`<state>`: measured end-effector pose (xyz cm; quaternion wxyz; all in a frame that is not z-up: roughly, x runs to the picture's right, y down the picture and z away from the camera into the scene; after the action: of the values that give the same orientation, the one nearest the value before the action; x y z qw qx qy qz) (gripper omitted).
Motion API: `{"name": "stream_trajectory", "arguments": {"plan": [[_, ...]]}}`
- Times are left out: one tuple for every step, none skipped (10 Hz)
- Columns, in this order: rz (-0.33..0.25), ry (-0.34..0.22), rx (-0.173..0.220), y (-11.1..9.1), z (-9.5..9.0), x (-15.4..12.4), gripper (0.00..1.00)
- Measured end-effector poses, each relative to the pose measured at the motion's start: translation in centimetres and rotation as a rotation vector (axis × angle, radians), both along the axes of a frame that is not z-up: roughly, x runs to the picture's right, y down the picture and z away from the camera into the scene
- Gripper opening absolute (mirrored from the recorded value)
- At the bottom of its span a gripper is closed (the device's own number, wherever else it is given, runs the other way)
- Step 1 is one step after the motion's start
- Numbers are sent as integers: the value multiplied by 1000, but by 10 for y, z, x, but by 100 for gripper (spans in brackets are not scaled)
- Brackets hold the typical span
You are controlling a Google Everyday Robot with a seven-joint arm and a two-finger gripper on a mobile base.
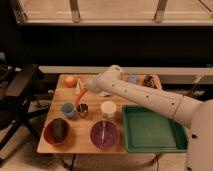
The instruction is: Place pepper in metal cup
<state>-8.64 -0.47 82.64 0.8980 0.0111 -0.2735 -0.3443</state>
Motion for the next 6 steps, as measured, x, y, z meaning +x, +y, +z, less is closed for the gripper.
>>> {"name": "stream_trajectory", "arguments": {"plan": [[-2, -6, -21, 4, -2, -1, 0], [2, -12, -47, 10, -3, 0, 0], [4, -14, -70, 15, -4, 0, 0], [5, -15, -86, 19, -5, 0, 0], [5, -20, -102, 24, -6, -2, 0], [4, -22, -122, 30, -6, -5, 0]]}}
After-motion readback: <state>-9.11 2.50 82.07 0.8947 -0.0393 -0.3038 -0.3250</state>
